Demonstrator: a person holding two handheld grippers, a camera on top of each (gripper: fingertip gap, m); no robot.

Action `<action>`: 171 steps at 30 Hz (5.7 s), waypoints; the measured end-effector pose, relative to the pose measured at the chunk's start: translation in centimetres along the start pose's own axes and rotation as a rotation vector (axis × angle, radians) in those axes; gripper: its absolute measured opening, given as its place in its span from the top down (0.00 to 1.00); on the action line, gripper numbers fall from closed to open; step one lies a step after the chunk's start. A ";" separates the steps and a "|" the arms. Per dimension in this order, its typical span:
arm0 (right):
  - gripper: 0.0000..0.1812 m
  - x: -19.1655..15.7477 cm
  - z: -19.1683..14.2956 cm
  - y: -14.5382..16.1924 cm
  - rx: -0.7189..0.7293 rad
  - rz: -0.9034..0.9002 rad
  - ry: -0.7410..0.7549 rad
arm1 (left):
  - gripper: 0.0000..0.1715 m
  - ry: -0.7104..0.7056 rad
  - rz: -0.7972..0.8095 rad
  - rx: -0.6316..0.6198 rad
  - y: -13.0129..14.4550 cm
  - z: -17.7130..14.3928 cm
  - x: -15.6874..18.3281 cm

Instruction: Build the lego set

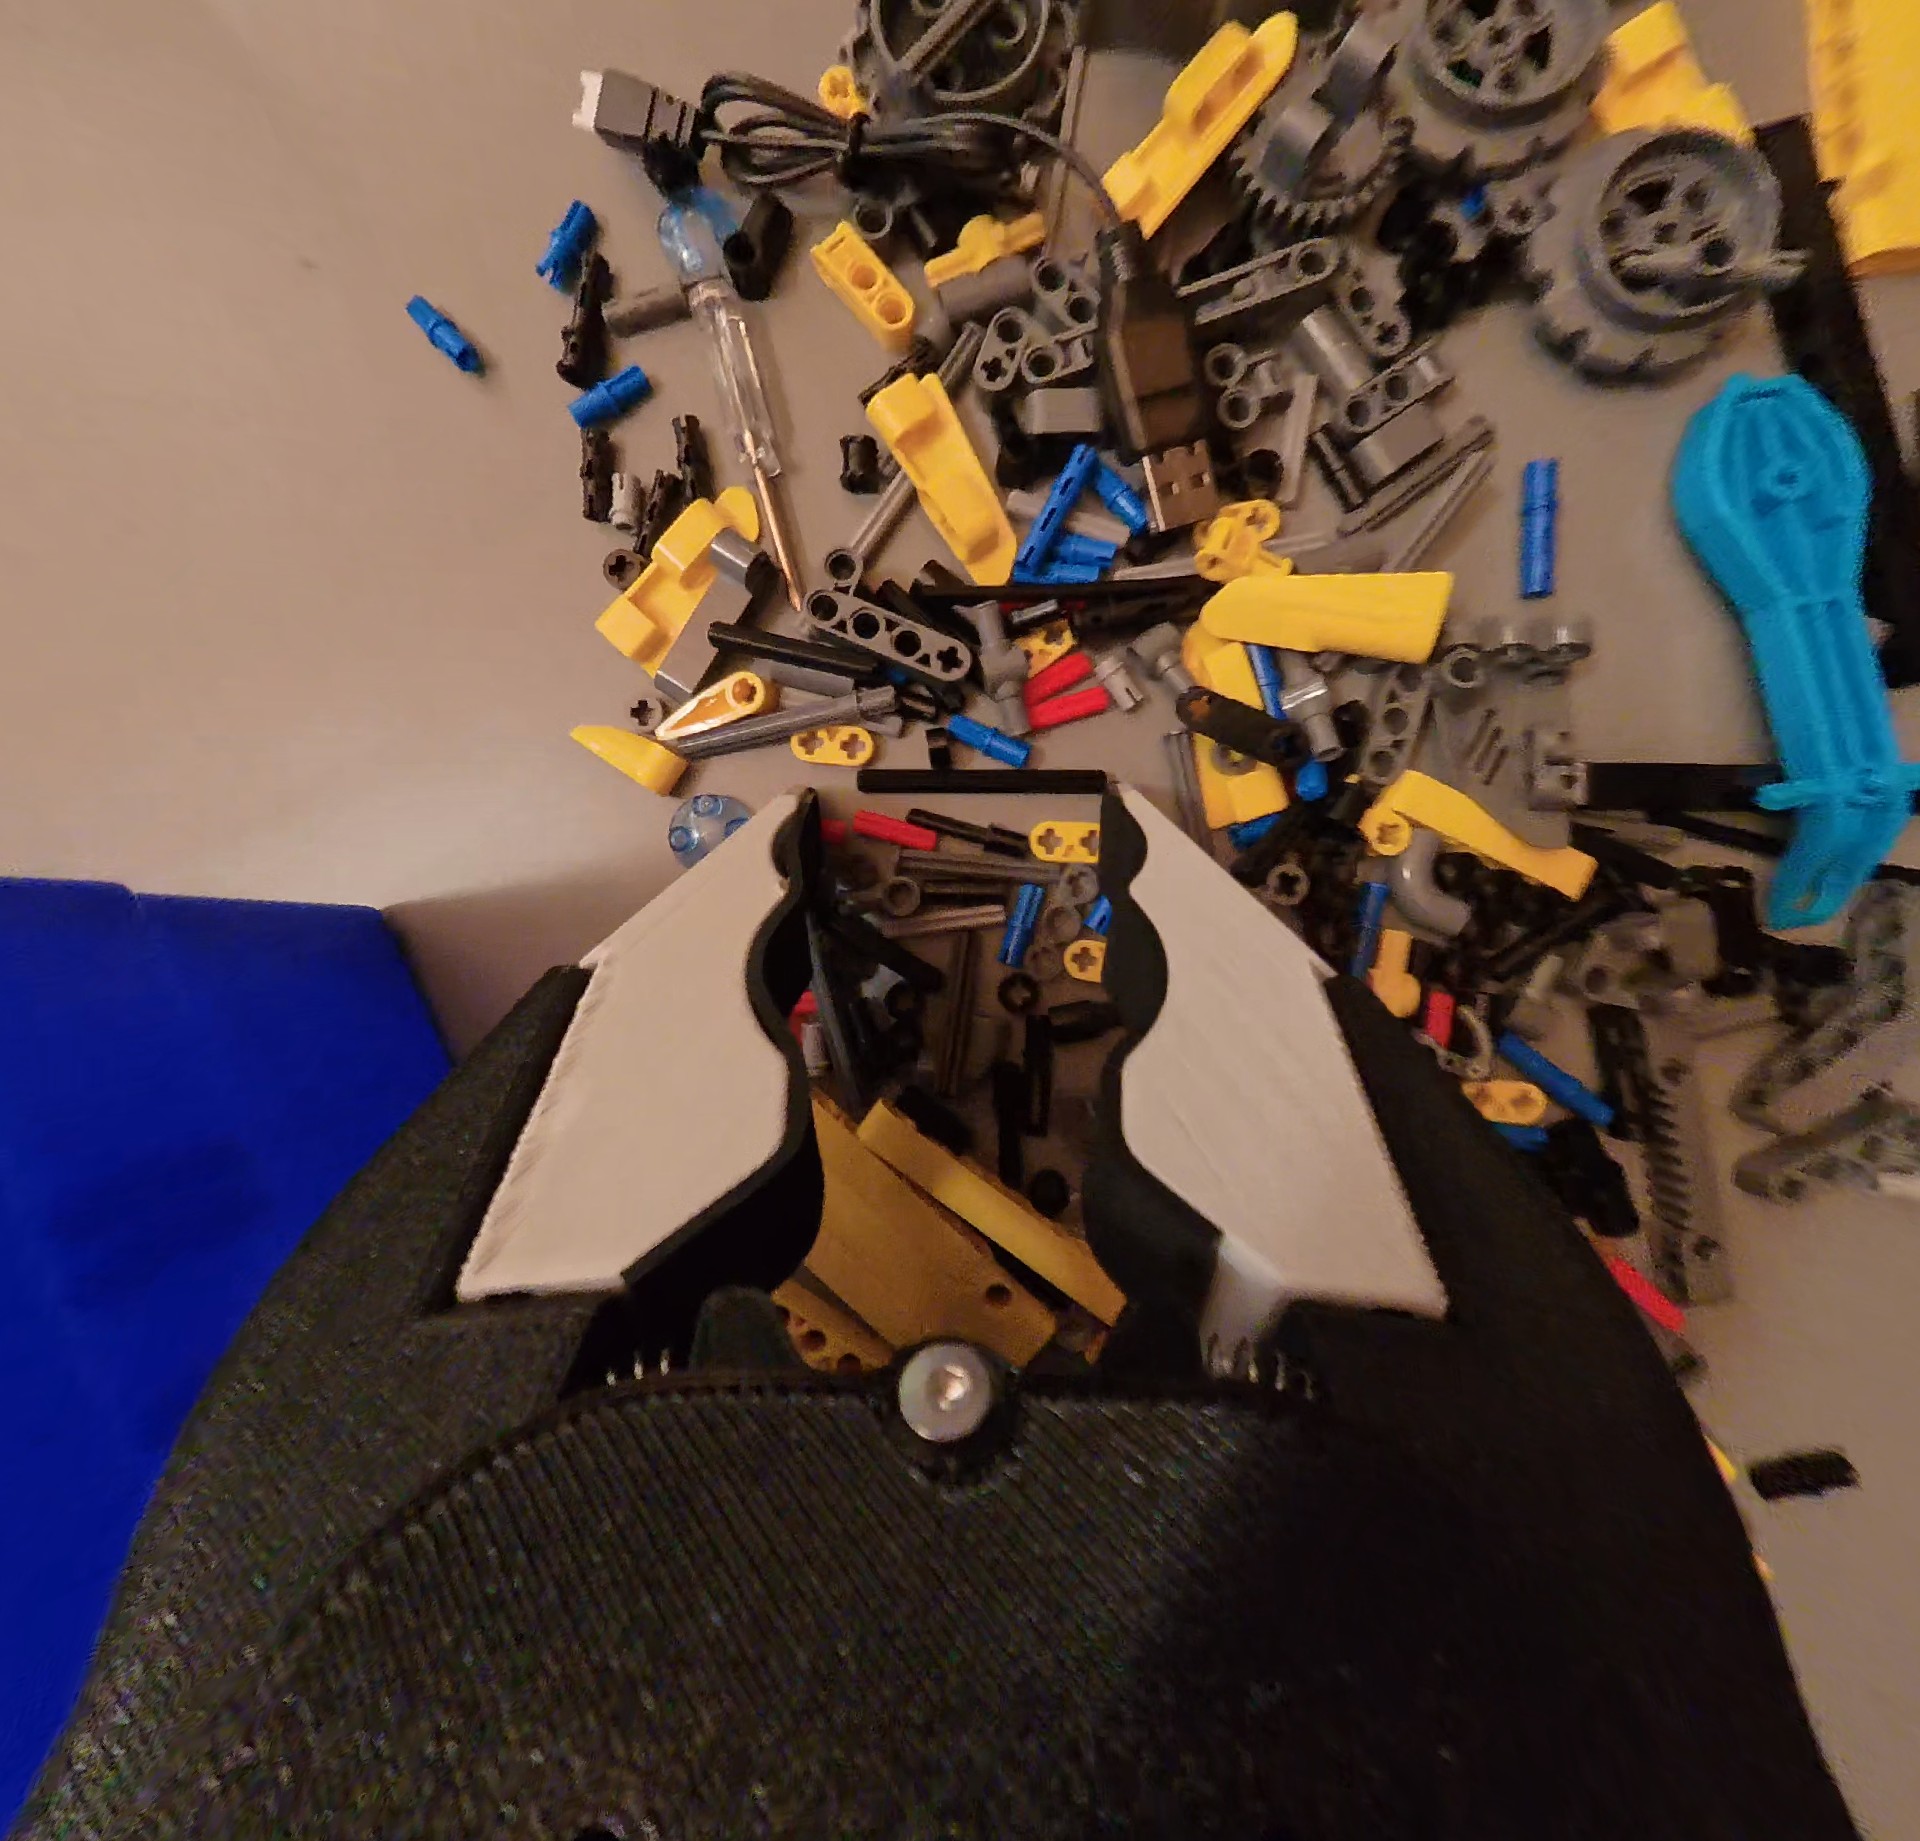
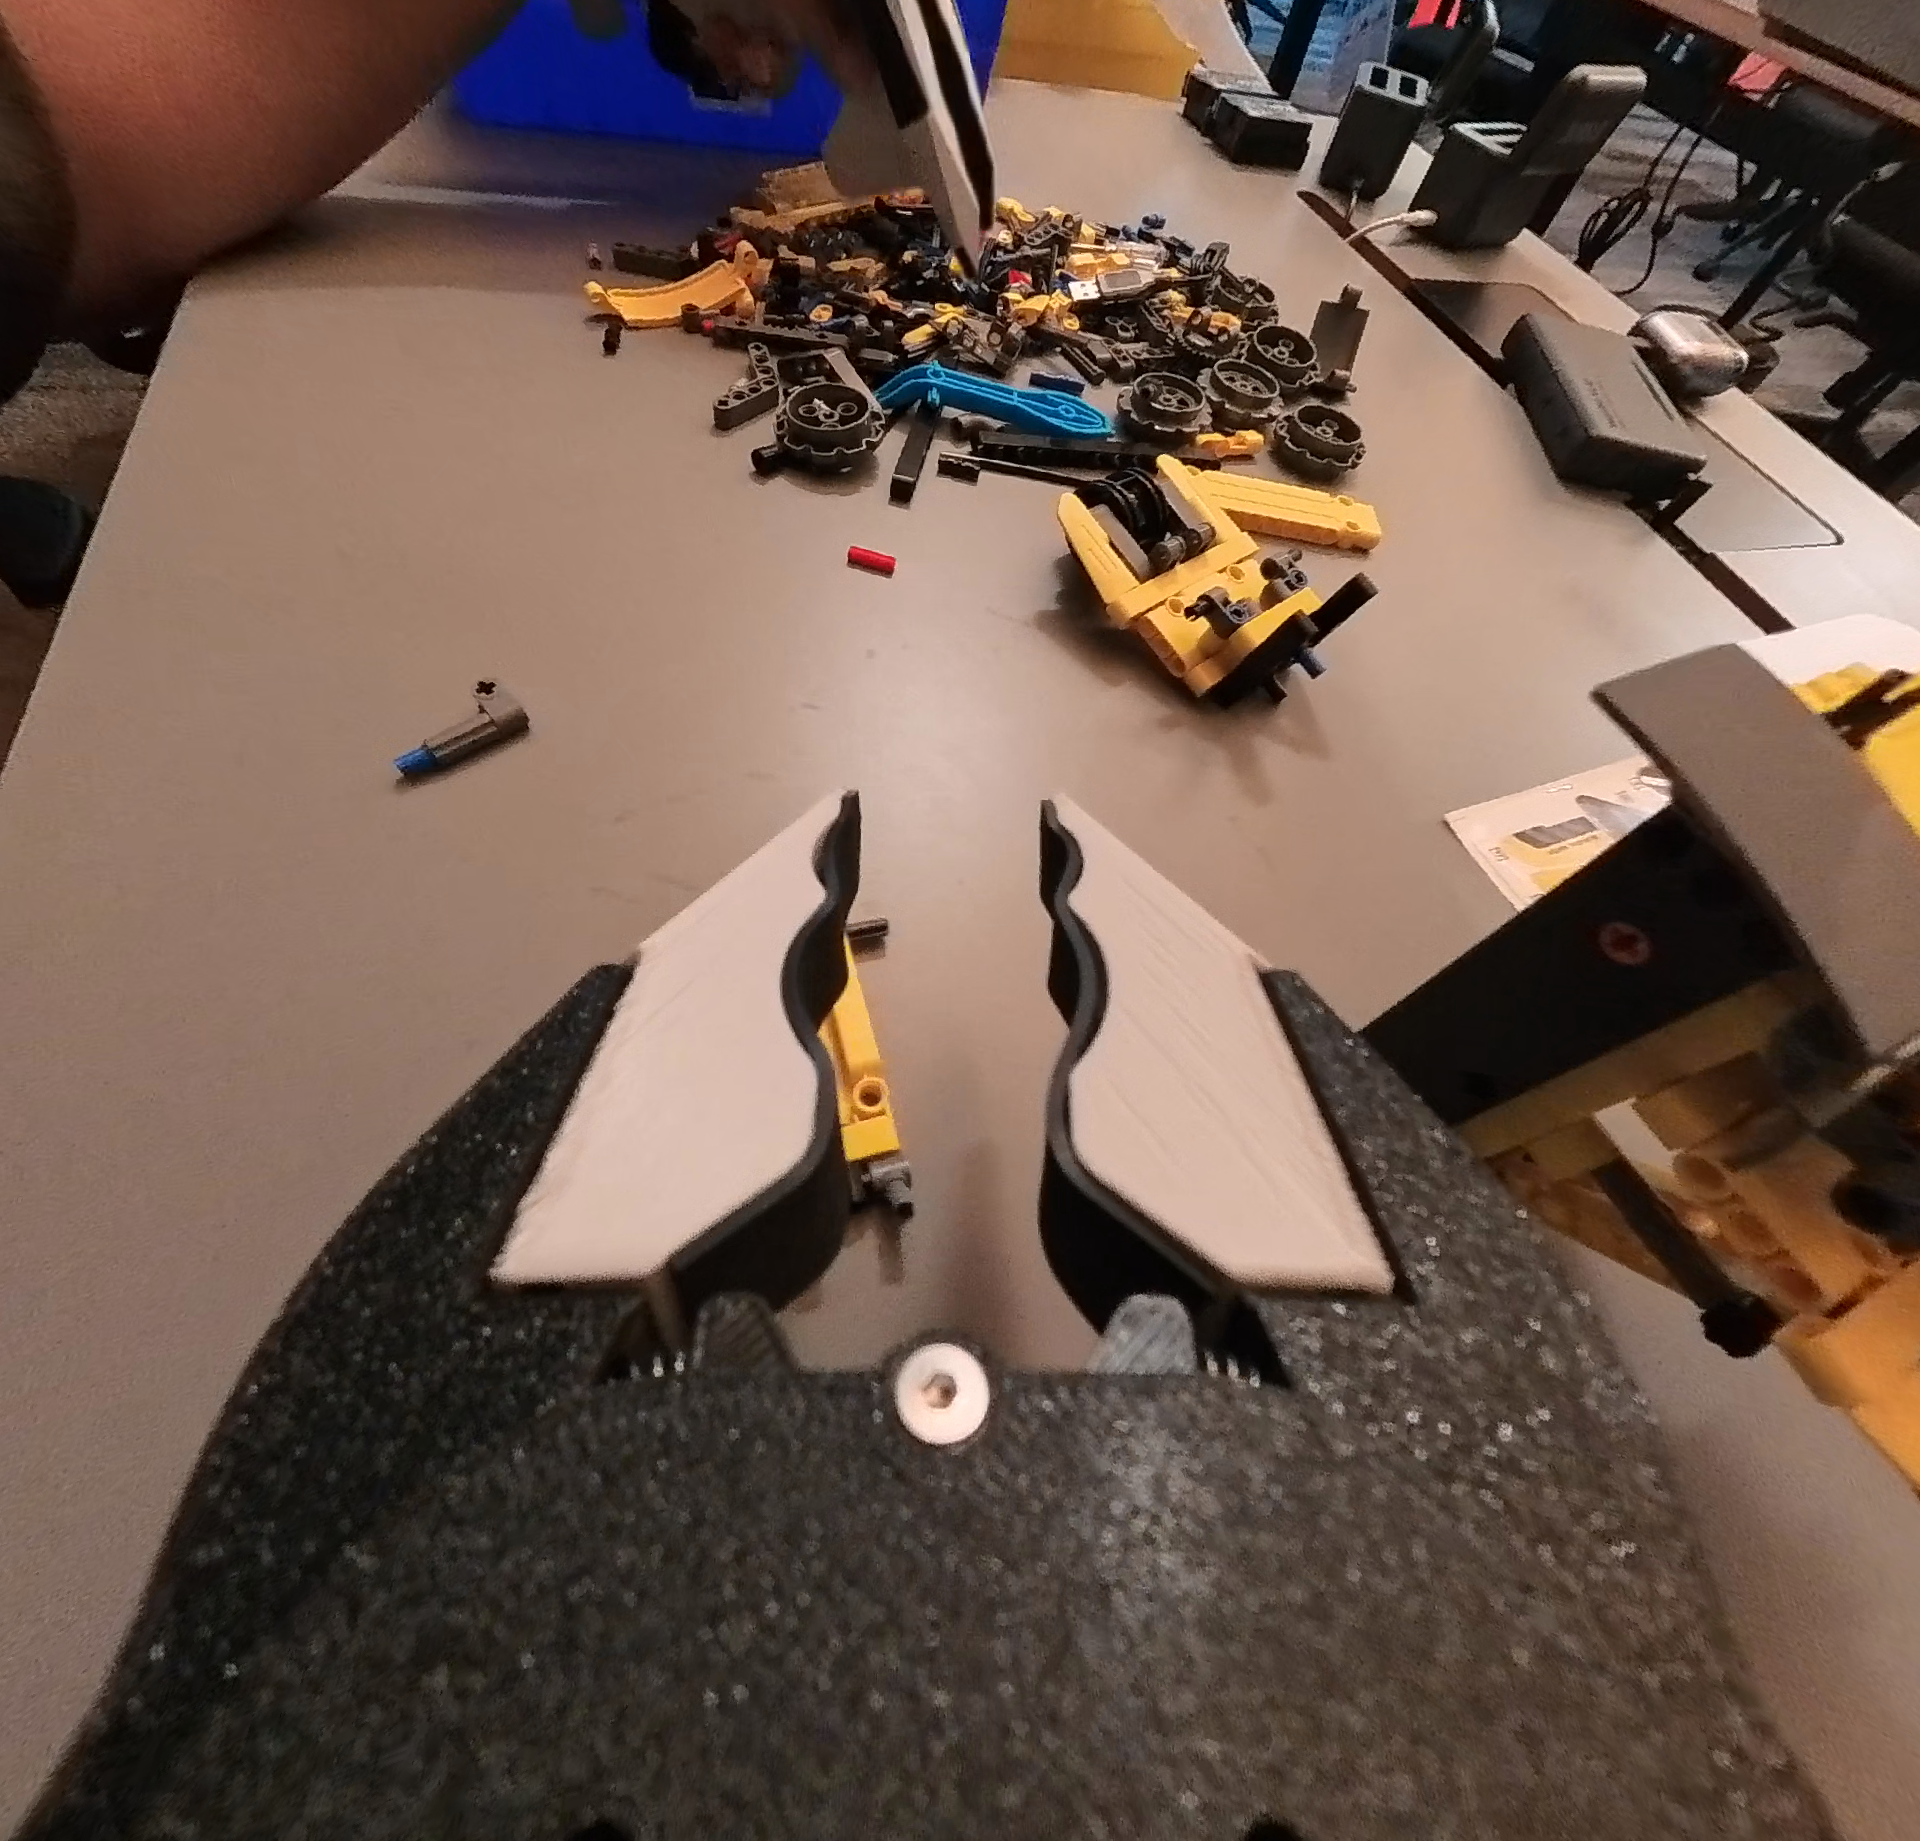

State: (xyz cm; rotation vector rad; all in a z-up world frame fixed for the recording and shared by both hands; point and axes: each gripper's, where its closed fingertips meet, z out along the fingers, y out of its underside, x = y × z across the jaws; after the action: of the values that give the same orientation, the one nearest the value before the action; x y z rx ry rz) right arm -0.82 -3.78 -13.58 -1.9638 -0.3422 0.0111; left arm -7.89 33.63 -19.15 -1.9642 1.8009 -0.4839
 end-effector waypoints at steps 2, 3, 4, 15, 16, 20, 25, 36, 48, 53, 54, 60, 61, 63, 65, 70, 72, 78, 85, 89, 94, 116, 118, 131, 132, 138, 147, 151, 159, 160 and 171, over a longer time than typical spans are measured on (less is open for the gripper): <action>0.81 0.0 0.0 0.0 0.000 0.006 -0.004 | 0.73 -0.026 -0.003 0.005 -0.2 0.0 -0.2; 0.81 0.0 0.0 0.1 -0.002 0.008 -0.007 | 0.74 -0.043 -0.002 0.008 -0.3 0.0 -0.4; 0.81 0.0 0.1 0.1 -0.006 0.008 -0.010 | 0.75 -0.048 0.002 0.007 -0.4 0.0 -0.3; 0.81 -0.6 0.5 0.5 -0.042 -0.054 -0.001 | 0.76 -0.067 0.033 0.021 -0.3 0.1 0.4; 0.81 -0.6 0.5 0.5 -0.043 -0.053 -0.001 | 0.75 -0.062 0.027 0.027 -0.3 0.1 0.4; 0.81 -0.6 0.5 0.6 -0.044 -0.050 -0.001 | 0.73 -0.050 -0.002 0.037 0.0 0.1 0.1; 0.81 -0.6 0.5 0.6 -0.045 -0.051 0.003 | 0.74 -0.027 0.001 0.060 0.0 0.1 0.2; 0.81 -0.6 0.6 0.6 -0.048 -0.049 0.003 | 0.87 -0.010 0.020 0.174 -1.1 -1.1 0.5; 0.81 -0.5 0.6 0.7 -0.053 -0.041 0.002 | 1.00 -0.021 0.087 0.154 -0.8 -1.1 1.1; 0.81 -0.4 0.6 0.7 -0.052 -0.036 0.002 | 1.00 0.031 0.123 0.257 -2.7 -2.7 3.2; 0.81 -0.4 0.6 0.6 -0.047 -0.033 0.002 | 1.00 0.049 0.132 0.277 -3.3 -3.0 4.2; 0.81 0.8 -0.5 -0.3 0.025 0.035 0.027 | 1.00 0.148 0.189 0.439 -8.8 -5.9 15.9; 0.81 1.1 -0.9 -0.5 0.040 0.052 0.036 | 1.00 0.179 0.193 0.451 -9.0 -6.1 18.8; 0.81 1.8 -1.8 -0.9 0.068 0.075 0.057 | 1.00 0.235 0.203 0.450 -8.3 -6.1 24.8; 0.81 2.3 -2.6 -1.2 0.078 0.069 0.088 | 1.00 0.221 0.219 0.414 -6.7 -5.3 29.7; 0.81 2.3 -3.8 -1.5 0.041 -0.039 0.153 | 0.99 0.125 0.310 0.205 -1.5 -2.6 35.2; 0.81 1.9 -3.8 -1.4 0.014 -0.089 0.168 | 1.00 0.199 0.227 0.167 -0.6 -2.6 36.3; 0.81 1.2 -4.0 -1.7 -0.031 -0.234 0.235 | 0.90 0.330 0.103 0.147 0.5 -4.0 38.1; 0.81 1.3 -4.2 -1.7 -0.029 -0.226 0.245 | 0.79 0.350 0.194 0.182 0.1 -5.3 35.6; 0.81 1.2 -4.1 -1.7 -0.014 -0.191 0.220 | 0.82 0.358 0.282 0.062 1.7 -4.0 34.1; 0.81 1.6 -4.0 -1.4 -0.023 -0.185 0.230 | 0.84 0.451 0.334 0.037 2.6 -3.5 36.1; 0.81 1.1 -3.4 -0.8 -0.055 -0.213 0.210 | 0.77 0.655 0.412 0.025 3.1 -4.5 39.7; 0.81 1.1 -3.4 -0.8 -0.054 -0.216 0.211 | 0.76 0.635 0.452 0.038 3.0 -4.3 39.6; 0.81 0.9 -3.3 -0.8 -0.059 -0.225 0.210 | 0.61 0.706 0.701 0.165 0.9 -3.8 38.5; 0.81 0.9 -3.3 -0.8 -0.059 -0.227 0.212 | 0.62 0.710 0.716 0.154 0.7 -3.5 38.2; 0.81 1.5 -3.5 -0.6 -0.060 -0.209 0.220 | 0.69 0.732 0.776 0.090 0.7 -2.0 37.6; 0.81 2.3 -3.2 0.3 -0.082 -0.155 0.215 | 0.74 0.713 0.824 0.156 0.8 -1.8 37.6; 0.81 2.6 -3.1 0.8 -0.096 -0.142 0.214 | 0.71 0.721 0.831 0.147 1.1 -2.0 37.7; 0.81 2.8 -2.8 1.3 -0.106 -0.121 0.207 | 0.72 0.718 0.864 0.155 1.3 -2.1 38.1; 0.81 2.8 -2.8 1.4 -0.107 -0.121 0.205 | 0.74 0.719 0.866 0.158 1.3 -2.1 38.2; 0.81 2.7 -2.9 1.2 -0.101 -0.123 0.206 | 0.74 0.774 0.798 0.277 -1.5 -4.4 38.3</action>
State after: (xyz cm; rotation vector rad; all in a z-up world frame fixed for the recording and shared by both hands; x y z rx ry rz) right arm 2.54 -6.15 -13.04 -2.0189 -0.3320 -0.2905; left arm -5.31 -4.75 -15.86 -0.7627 2.5668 -1.2113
